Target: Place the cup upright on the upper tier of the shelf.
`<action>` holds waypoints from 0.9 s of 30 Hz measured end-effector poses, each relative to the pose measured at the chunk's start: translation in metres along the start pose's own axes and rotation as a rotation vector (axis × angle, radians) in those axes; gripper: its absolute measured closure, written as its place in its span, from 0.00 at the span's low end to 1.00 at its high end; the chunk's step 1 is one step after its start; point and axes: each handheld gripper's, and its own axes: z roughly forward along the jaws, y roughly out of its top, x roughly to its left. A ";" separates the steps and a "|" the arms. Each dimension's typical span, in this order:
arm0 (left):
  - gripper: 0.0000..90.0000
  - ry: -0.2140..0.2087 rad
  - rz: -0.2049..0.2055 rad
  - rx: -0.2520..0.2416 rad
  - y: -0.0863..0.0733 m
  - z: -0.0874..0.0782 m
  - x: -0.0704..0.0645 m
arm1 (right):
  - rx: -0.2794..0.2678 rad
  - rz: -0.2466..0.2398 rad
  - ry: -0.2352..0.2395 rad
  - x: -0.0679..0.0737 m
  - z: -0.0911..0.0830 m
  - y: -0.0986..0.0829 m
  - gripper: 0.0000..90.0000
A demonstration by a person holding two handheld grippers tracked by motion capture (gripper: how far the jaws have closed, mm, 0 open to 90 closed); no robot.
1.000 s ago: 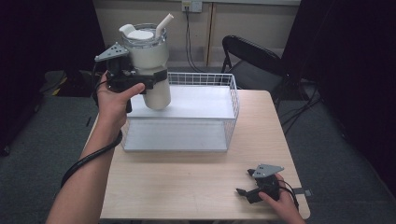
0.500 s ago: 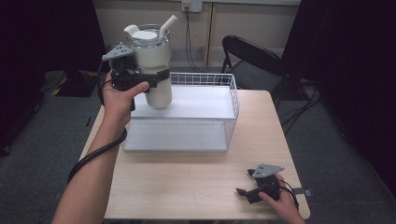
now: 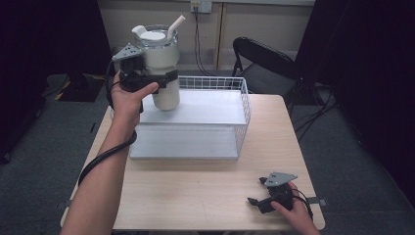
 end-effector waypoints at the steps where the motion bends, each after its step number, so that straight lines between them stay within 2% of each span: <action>1: 0.11 0.002 0.007 0.006 0.000 0.000 0.001 | 0.000 0.000 -0.001 0.000 0.000 0.000 0.11; 9: 0.11 0.027 -0.002 0.010 -0.009 0.009 0.005 | 0.000 0.000 0.000 0.000 0.000 0.000 0.11; 15: 0.11 0.039 0.009 0.008 -0.019 0.017 0.008 | -0.001 -0.001 0.001 0.000 0.000 0.000 0.11; 27: 0.11 0.058 0.019 -0.006 -0.024 0.021 0.006 | -0.001 -0.003 0.003 0.000 0.000 0.000 0.11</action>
